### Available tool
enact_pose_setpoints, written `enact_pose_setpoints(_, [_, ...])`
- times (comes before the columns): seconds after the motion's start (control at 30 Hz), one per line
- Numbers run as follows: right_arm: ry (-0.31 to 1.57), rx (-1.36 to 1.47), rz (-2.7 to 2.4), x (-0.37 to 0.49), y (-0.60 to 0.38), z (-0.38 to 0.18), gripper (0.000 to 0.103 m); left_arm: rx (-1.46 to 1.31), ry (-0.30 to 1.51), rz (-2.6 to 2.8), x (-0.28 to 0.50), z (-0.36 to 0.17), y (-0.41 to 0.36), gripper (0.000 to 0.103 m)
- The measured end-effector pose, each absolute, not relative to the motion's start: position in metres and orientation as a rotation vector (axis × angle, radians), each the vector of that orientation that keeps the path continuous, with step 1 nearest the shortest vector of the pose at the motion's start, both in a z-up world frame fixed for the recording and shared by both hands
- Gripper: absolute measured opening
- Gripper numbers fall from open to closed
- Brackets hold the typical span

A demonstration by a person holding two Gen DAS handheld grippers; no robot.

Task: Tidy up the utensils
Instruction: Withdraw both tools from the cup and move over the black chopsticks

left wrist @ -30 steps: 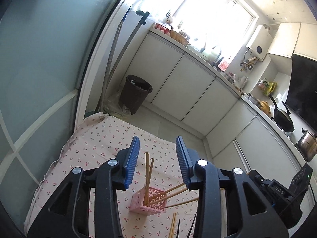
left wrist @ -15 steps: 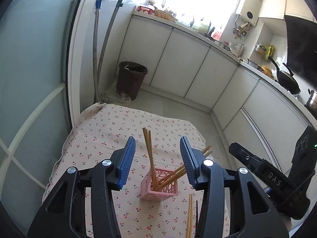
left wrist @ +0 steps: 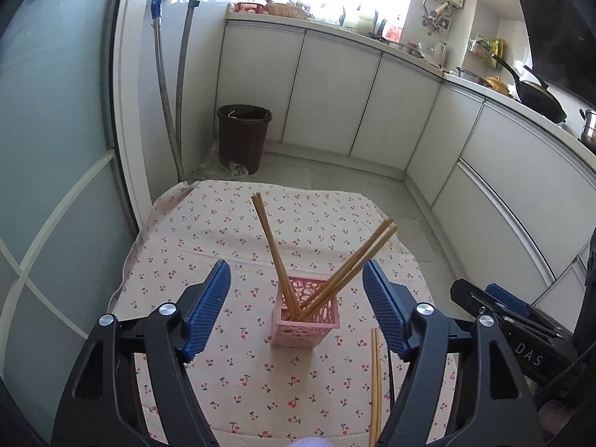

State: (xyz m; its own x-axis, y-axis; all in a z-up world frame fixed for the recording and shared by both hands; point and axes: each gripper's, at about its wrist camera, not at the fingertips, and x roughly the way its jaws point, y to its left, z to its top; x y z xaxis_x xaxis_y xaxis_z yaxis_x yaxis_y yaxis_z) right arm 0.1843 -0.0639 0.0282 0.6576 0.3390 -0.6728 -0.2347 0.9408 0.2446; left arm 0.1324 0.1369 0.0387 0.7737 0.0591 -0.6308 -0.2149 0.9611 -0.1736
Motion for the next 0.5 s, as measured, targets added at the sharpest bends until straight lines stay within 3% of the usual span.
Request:
enact_pose_setpoints(0.13, [0.792,0.112,0.241,0.173,-0.085,0.023,0.092,-0.254,0.726,0.133,0.134,0.021,0.127,0.093])
enact_pose_setpoints(0.5, [0.904,0.063,0.087,0.145,-0.167,-0.001,0.094,-0.225,0.978,0.074,0.151,-0.047,0.089,0.096])
